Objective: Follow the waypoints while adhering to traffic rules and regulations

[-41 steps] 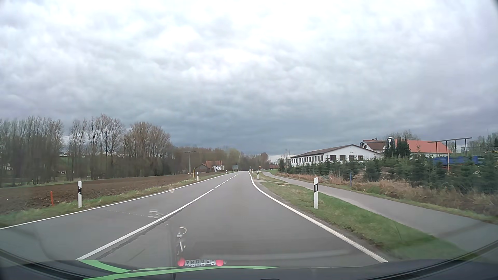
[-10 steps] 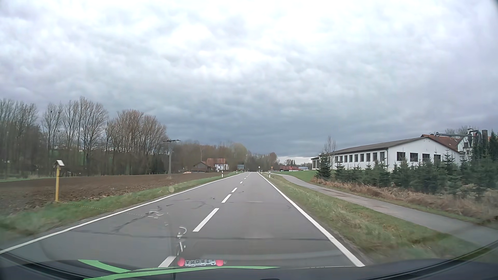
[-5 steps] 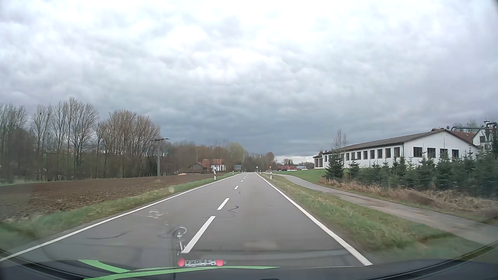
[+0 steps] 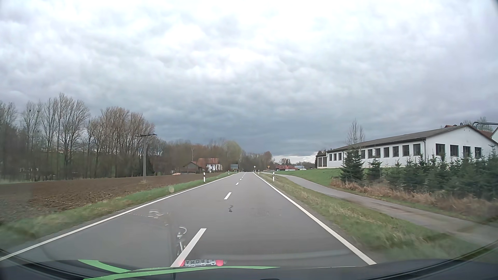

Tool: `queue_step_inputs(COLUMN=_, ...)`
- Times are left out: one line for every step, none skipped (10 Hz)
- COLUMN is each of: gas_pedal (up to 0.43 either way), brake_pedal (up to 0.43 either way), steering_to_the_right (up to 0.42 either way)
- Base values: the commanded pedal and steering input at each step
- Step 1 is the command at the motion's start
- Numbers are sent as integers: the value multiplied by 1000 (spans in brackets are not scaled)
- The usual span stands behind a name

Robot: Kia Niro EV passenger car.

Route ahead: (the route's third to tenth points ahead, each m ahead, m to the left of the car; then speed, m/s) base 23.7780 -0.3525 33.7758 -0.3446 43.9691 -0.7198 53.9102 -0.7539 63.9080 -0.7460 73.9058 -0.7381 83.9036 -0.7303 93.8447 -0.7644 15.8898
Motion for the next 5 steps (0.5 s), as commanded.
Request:
queue_step_inputs(gas_pedal=331, brake_pedal=0, steering_to_the_right=2)
queue_step_inputs(gas_pedal=331, brake_pedal=0, steering_to_the_right=2)
queue_step_inputs(gas_pedal=331, brake_pedal=0, steering_to_the_right=2)
queue_step_inputs(gas_pedal=331, brake_pedal=0, steering_to_the_right=2)
queue_step_inputs(gas_pedal=331, brake_pedal=0, steering_to_the_right=2)
